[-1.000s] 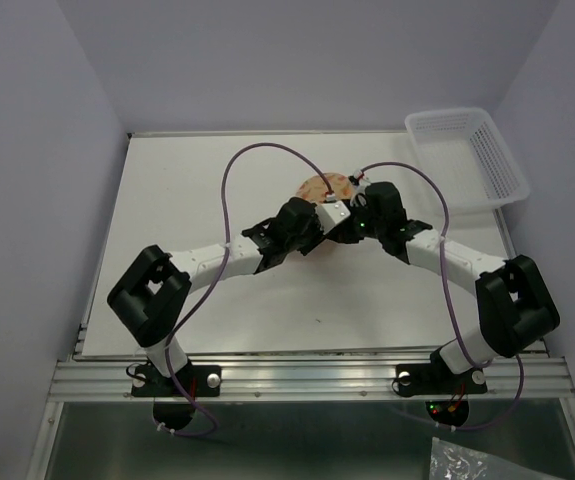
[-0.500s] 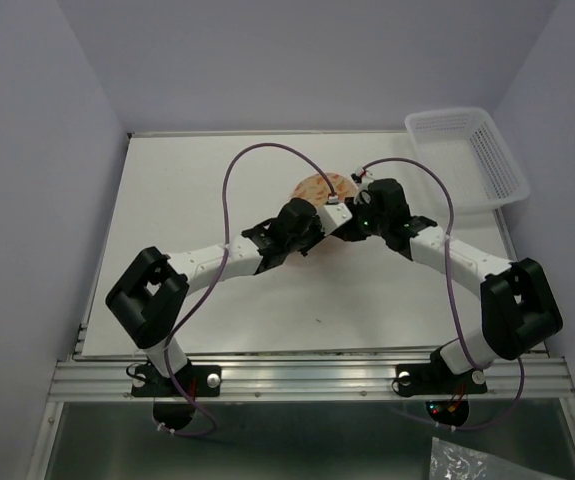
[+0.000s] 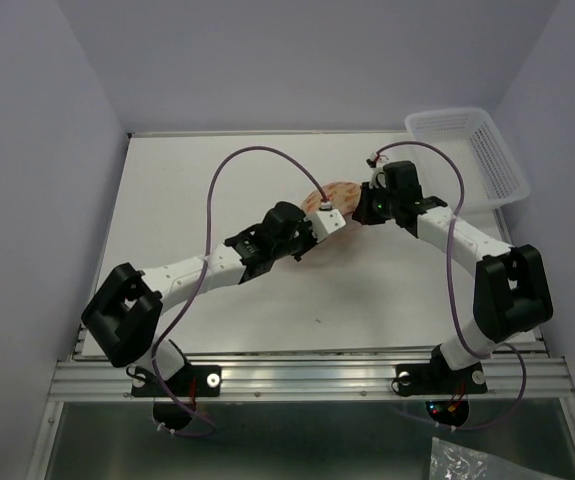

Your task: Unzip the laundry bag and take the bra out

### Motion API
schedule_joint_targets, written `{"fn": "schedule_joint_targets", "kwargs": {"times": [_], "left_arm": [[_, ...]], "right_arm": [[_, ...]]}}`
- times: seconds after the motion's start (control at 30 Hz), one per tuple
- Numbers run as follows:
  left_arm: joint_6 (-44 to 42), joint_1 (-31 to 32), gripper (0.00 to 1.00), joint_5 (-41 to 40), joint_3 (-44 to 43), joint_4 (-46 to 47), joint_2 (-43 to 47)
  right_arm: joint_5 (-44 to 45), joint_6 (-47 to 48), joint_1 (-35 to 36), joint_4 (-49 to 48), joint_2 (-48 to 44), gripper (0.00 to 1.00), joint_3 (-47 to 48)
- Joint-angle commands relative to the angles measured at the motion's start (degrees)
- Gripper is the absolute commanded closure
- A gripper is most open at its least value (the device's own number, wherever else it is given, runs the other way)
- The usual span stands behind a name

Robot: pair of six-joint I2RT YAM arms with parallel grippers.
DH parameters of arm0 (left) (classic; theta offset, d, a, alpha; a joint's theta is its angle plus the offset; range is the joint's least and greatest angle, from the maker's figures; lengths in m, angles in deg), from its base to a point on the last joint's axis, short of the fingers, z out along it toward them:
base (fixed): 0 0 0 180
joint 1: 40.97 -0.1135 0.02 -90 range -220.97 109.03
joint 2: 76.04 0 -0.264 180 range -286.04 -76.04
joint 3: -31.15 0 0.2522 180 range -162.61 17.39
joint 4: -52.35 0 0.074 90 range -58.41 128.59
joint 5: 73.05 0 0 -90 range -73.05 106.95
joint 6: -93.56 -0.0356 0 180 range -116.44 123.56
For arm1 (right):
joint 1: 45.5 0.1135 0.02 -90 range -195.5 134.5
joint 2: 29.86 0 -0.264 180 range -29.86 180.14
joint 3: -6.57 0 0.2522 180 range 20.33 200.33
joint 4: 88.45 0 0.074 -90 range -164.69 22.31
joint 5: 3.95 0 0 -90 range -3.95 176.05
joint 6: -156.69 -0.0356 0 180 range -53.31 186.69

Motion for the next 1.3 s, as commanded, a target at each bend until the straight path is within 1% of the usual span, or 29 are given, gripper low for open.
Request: {"fn": "schedule_joint_targets", "kwargs": {"times": [0.0,0.13,0.23,0.37,0.5,0.53,0.57,0.7,0.77,0.8,0.83,0.87,0.9,0.93,0.97,1.1,1.17,1.23,1.27], "left_arm": [[-1.9,-0.3,1.00,1.3,2.7,1.7,6.2],[-2.7,-0.3,1.00,1.7,5.0,3.1,8.5],[-3.0,-0.5,1.00,1.6,6.1,3.4,9.4],[-2.8,-1.3,1.00,1.2,7.3,3.5,8.5],[-2.4,-3.8,1.00,1.5,7.7,3.8,7.3],[-1.9,-4.5,1.00,1.7,7.7,4.0,6.9],[-1.5,-5.8,1.00,2.1,7.2,4.2,6.0],[0.3,-6.2,1.00,0.6,2.6,0.3,2.1],[0.7,-6.2,0.99,0.5,1.8,0.3,0.6],[0.9,-6.2,0.86,-0.7,1.7,0.8,0.2],[1.3,-6.2,0.78,-1.2,1.6,0.9,-0.2],[1.7,-6.2,0.38,-1.6,1.4,0.6,-0.8],[1.7,-6.3,0.23,-1.8,1.4,0.6,-1.0],[2.1,-6.3,0.12,-2.0,1.2,0.6,-1.0],[2.8,-6.3,0.01,-3.9,1.0,0.5,-1.0],[3.8,-6.2,0.01,-4.4,0.4,-0.6,0.4],[4.1,-6.2,0.01,-3.0,0.2,-1.0,1.9],[4.6,-5.5,0.01,0.1,0.2,-1.3,3.1],[4.7,-5.2,0.01,1.0,0.2,-1.3,4.1]], "right_arm": [[5.3,3.6,-5.0,0.7,1.4,0.99,3.8],[5.5,4.8,-9.7,0.8,4.2,0.99,4.9],[6.1,6.0,-11.7,0.6,6.9,0.99,6.4],[5.8,7.9,-15.4,-0.2,11.0,0.99,8.8],[2.9,9.2,-16.6,-0.6,13.8,0.99,10.7],[1.5,9.7,-16.6,-0.8,13.9,0.99,10.6],[-2.0,9.7,-16.6,-1.4,13.4,0.99,9.9],[-8.4,8.1,-16.0,-3.6,9.4,0.99,5.5],[-8.3,7.7,-14.1,-3.7,7.6,0.99,3.8],[-7.9,7.4,-13.5,-3.8,5.9,0.99,2.4],[-7.9,7.2,-12.9,-3.8,5.0,0.99,1.7],[-8.1,6.0,-11.8,-3.8,3.5,0.99,1.0],[-8.4,5.3,-11.3,-3.8,3.5,0.99,0.4],[-8.4,4.4,-10.7,-3.9,2.1,0.99,-0.9],[-8.0,3.9,-9.4,-3.9,1.5,0.99,-1.6],[-6.9,1.2,-6.0,-3.4,-1.7,0.99,-3.8],[-6.2,-0.7,-4.2,-3.1,-3.3,0.99,-4.6],[-5.2,-2.3,-1.4,-2.6,-4.1,0.99,-5.0],[-4.9,-4.4,-0.5,-2.4,-4.9,0.99,-5.1]]}}
